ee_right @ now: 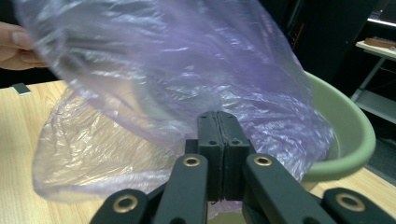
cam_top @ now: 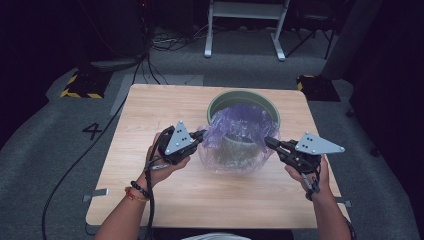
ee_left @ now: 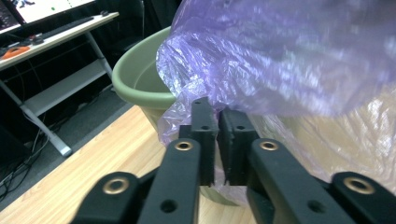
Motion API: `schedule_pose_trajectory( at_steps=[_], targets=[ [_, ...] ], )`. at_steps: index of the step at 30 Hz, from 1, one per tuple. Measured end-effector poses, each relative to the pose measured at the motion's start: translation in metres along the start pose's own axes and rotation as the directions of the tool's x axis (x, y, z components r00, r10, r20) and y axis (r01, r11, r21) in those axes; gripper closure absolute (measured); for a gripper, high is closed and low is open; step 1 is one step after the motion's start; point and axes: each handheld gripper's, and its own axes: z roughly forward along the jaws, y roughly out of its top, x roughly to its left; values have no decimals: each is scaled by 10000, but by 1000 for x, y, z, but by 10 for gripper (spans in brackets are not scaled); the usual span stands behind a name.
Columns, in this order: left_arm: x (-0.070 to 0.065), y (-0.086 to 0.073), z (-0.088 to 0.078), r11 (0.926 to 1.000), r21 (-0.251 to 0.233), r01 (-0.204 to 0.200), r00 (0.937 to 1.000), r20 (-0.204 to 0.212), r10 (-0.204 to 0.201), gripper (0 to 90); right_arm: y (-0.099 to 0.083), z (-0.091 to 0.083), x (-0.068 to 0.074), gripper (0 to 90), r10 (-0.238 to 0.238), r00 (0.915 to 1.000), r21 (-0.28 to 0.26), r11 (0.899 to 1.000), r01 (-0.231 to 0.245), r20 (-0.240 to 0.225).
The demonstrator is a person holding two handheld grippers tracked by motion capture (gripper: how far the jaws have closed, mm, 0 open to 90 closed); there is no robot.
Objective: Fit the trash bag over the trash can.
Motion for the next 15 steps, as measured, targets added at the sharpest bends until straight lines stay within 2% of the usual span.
schedule_pose_trajectory(
  at_steps=[3, 4, 5, 10, 14, 15],
  targets=[
    [-1, 1, 4, 10000, -31, -19, 10000, 28, 19, 898, -3, -1, 0, 822, -89, 10000, -17, 10000, 89, 6],
    [-3, 2, 6, 10000, 17, -67, 10000, 58, 67, 899, -5, -2, 1, 712, -213, 9998, -45, 9998, 213, 5],
    [-3, 2, 6, 10000, 17, -67, 10000, 58, 67, 899, -5, -2, 1, 712, -213, 9998, -45, 9998, 213, 5],
    [-6, 3, 8, 9999, -28, -147, 9997, 203, 147, 900, -3, -4, 9, 499, -784, 9969, -44, 9969, 784, 104],
    [-7, 4, 9, 9997, 24, -234, 9994, 243, 234, 900, -2, -7, 16, 321, -978, 9951, -308, 9947, 982, 122],
    [-8, 4, 9, 9998, 19, -217, 9994, 262, 217, 900, -2, -7, 16, 321, -978, 9951, -308, 9947, 982, 122]
  ],
)
